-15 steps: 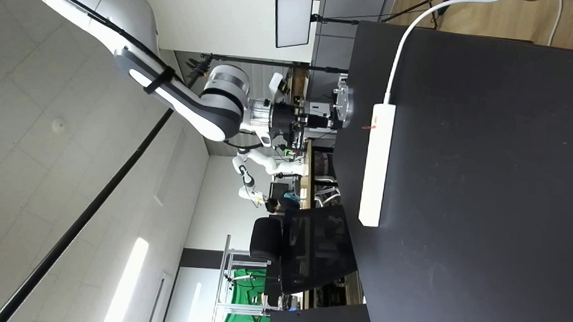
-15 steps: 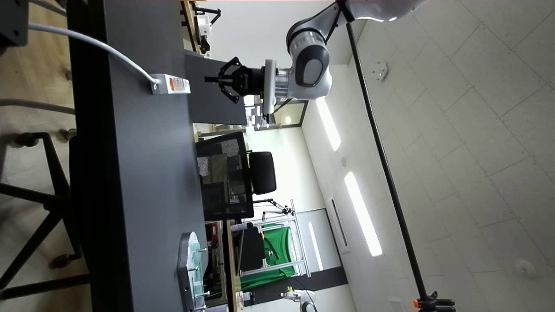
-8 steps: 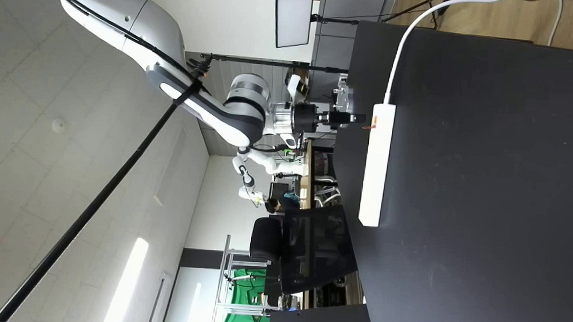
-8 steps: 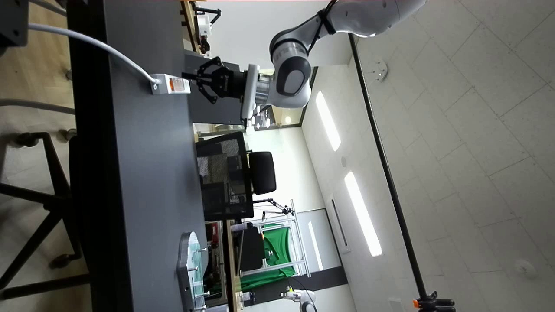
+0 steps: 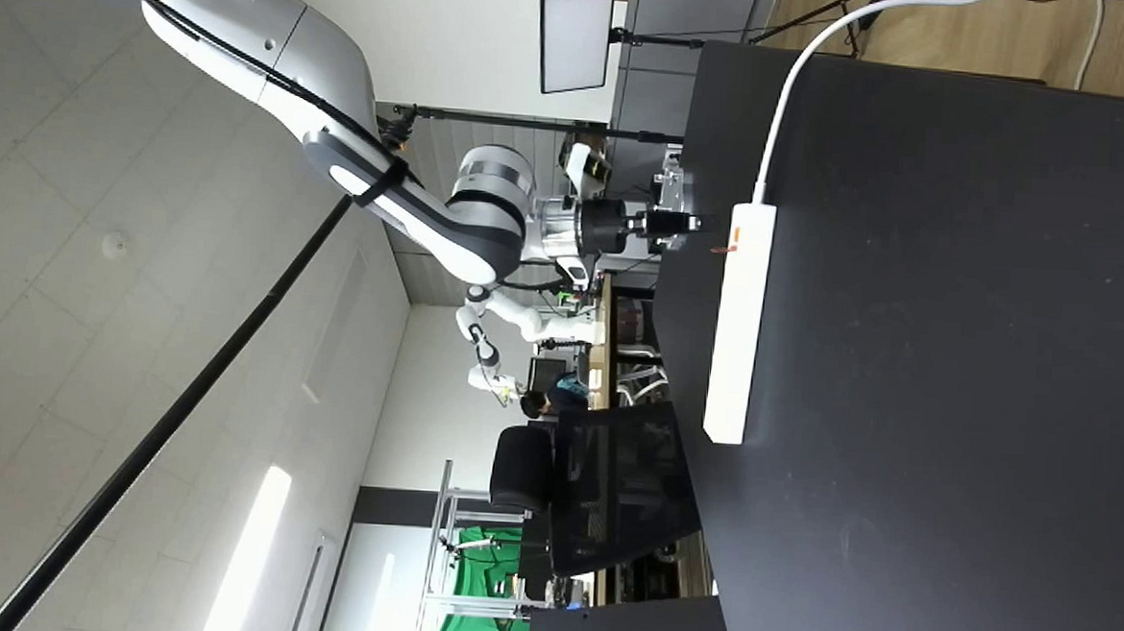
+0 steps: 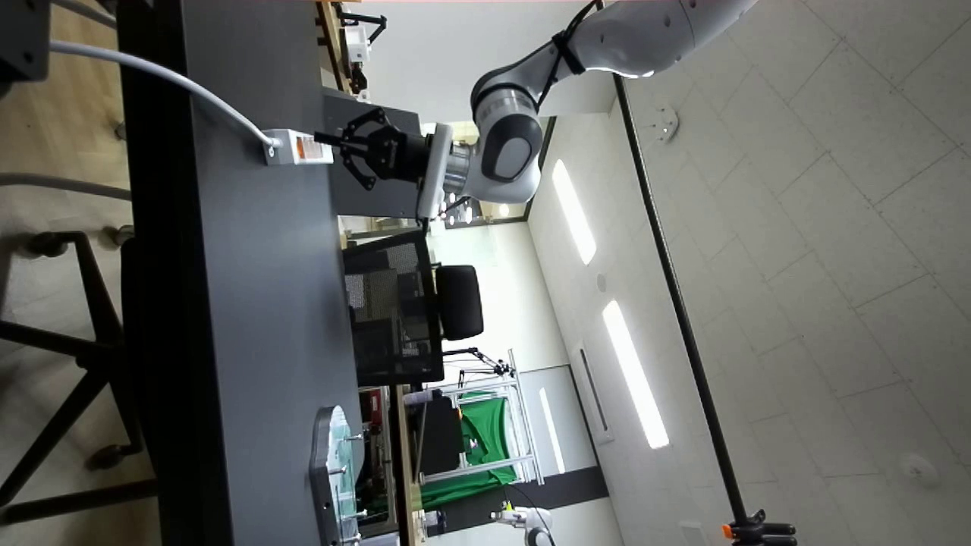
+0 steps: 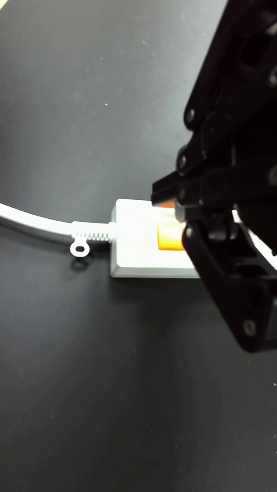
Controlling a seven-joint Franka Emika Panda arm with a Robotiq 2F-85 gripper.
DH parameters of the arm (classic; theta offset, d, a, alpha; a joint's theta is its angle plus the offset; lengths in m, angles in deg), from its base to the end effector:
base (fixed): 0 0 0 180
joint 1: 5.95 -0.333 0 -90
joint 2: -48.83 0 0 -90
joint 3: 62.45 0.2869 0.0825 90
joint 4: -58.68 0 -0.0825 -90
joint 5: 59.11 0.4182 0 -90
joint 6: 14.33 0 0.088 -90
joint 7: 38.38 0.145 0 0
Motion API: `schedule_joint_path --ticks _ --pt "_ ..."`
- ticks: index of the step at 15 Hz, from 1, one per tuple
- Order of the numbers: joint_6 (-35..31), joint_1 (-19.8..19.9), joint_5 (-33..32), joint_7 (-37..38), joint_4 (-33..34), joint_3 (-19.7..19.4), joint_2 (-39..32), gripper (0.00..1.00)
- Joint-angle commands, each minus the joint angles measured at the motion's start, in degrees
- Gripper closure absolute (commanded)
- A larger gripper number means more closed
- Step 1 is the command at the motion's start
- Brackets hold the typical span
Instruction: Press the switch on the adapter
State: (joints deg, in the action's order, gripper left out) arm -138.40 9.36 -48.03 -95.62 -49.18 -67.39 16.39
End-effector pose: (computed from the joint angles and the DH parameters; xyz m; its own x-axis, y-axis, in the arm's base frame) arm 0.5661 -0.1973 0.0995 0.8578 0.5068 -0.0859 0.4681 -0.8392 -0.2768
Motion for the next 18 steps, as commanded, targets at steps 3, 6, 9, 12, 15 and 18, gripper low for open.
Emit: schedule_joint_path --ticks 3,6,9,12,15,18 --pt "-0.2 1.7 -0.4 1.8 2.8 1.2 -1.8 1.0" --pt "-1.9 2.1 -0.1 1.5 2.4 1.6 -1.7 1.0" --pt "-4.5 2.0 -0.5 1.4 1.6 2.0 -1.6 1.0" --pt "-5.8 2.0 -0.8 1.6 1.5 2.3 -1.8 1.0" --pt "-6.0 1.9 -0.9 1.8 1.6 2.4 -2.0 1.0" --pt "-6.1 2.0 -0.8 2.0 1.7 2.4 -2.2 1.0"
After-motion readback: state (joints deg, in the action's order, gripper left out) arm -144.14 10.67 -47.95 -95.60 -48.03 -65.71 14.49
